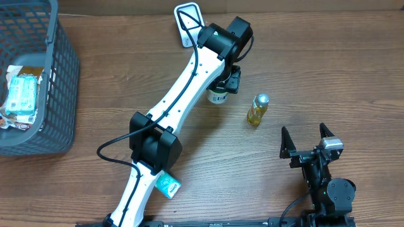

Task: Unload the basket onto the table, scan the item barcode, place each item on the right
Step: 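Hold the jar in front of the white scanner and rotate it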

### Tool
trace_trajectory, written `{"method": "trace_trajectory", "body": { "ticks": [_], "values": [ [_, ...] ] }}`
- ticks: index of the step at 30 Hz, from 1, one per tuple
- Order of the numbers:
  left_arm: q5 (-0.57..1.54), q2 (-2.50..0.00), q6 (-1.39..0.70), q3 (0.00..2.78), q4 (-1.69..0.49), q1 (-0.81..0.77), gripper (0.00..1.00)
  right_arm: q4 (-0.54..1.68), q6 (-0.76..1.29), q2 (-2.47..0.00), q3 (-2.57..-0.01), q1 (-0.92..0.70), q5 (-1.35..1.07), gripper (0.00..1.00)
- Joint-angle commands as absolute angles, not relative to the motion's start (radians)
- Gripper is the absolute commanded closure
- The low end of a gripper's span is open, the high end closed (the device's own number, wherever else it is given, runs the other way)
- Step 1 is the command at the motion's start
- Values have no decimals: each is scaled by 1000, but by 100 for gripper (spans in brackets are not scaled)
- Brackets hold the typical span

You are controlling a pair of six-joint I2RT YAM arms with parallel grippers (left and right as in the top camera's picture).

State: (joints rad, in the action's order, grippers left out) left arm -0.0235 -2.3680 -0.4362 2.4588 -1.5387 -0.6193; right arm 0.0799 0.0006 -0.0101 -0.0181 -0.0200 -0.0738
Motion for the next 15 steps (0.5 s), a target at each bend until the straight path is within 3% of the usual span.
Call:
{"method": "trace_trajectory", "body": {
  "ticks": [1, 15],
  "values": [
    [-42, -2337, -407, 2469, -1557, -649, 44, 77, 2, -3, -8, -15, -69, 0],
    [-45, -2202, -400, 2469, -1650, -662, 44, 77, 2, -3, -8, -15, -69, 0]
  ]
}}
